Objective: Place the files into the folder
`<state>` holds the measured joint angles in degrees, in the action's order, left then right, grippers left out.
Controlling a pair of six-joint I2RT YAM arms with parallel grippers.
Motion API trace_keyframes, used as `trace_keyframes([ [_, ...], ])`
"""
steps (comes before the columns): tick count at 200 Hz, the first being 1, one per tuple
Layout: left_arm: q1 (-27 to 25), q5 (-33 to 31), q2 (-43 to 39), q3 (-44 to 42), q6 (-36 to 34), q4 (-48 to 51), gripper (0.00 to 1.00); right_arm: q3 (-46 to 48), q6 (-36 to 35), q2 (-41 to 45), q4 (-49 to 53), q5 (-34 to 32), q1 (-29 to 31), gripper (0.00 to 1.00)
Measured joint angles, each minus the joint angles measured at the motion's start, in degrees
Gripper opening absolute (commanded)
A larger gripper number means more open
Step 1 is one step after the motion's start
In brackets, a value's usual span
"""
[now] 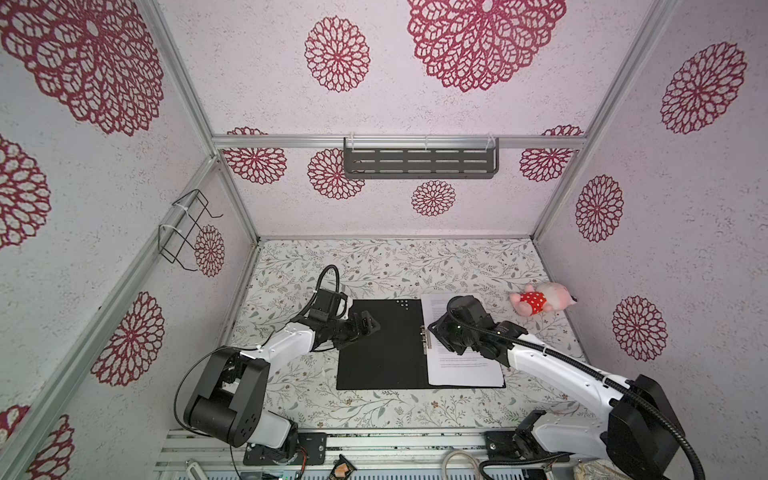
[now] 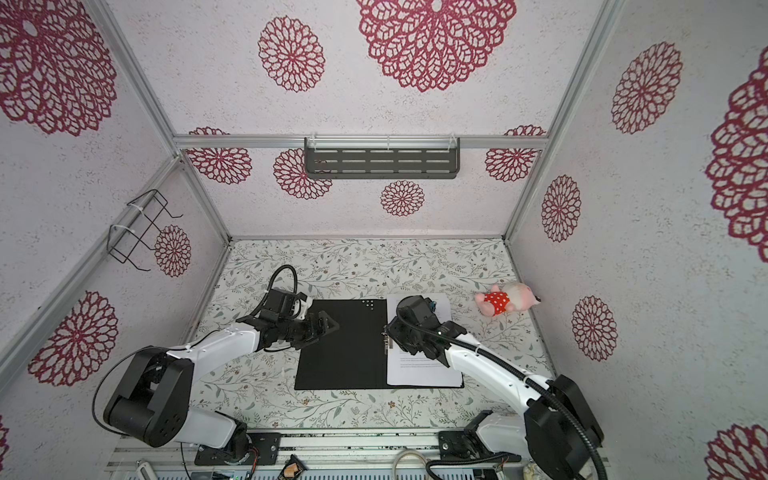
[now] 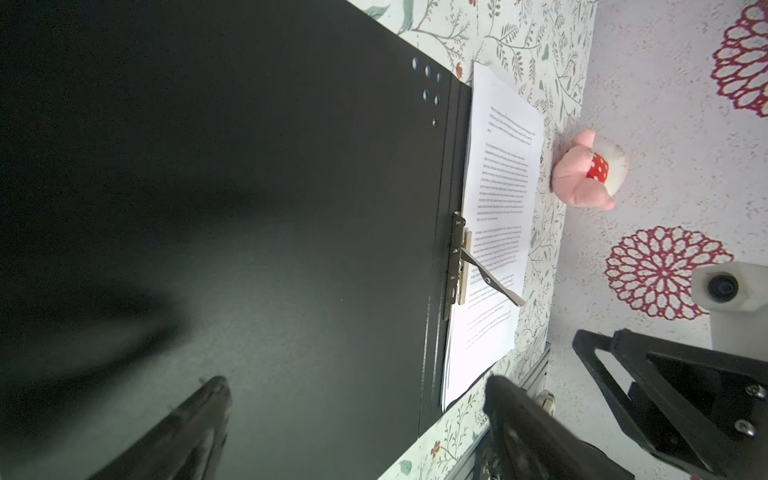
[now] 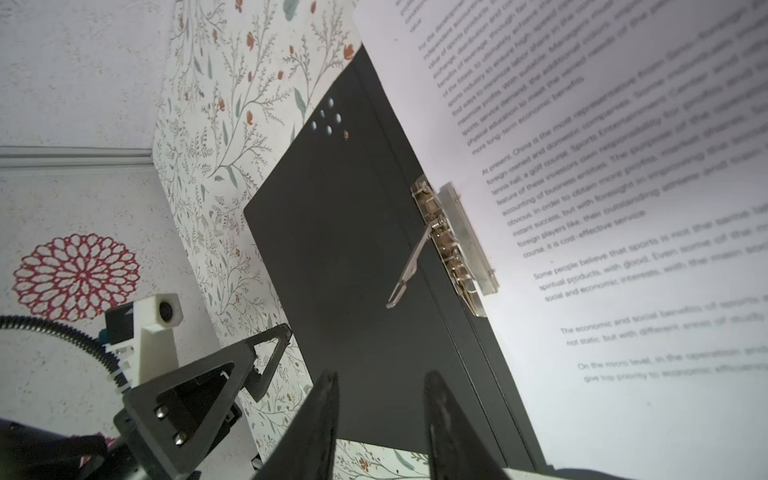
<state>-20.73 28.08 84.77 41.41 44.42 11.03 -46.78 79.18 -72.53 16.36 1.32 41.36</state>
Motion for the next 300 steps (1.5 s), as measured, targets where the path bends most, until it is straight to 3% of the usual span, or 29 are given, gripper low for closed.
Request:
trace_keyframes([
  [29,-0.1,-0.9,0.0,-0.8,0.2,-0.6,0.99,-1.3,6.0,-2.9,0.3,-1.9,2.2,0.37],
  [76,-0.6,-1.7,0.0,-1.4,0.5,-1.4,0.99,-3.9,9.4,-7.1,1.0,-3.1,2.4,0.33],
  [191,-0.8,-1.6,0.0,-1.5,0.9,-2.6,0.99,-5.0,10.4,-10.5,1.4,-3.1,2.1,0.23],
  [300,-0.8,-1.6,0.0,-1.5,0.9,-2.6,0.99,-5.0,10.4,-12.4,0.4,-3.0,1.5,0.22],
])
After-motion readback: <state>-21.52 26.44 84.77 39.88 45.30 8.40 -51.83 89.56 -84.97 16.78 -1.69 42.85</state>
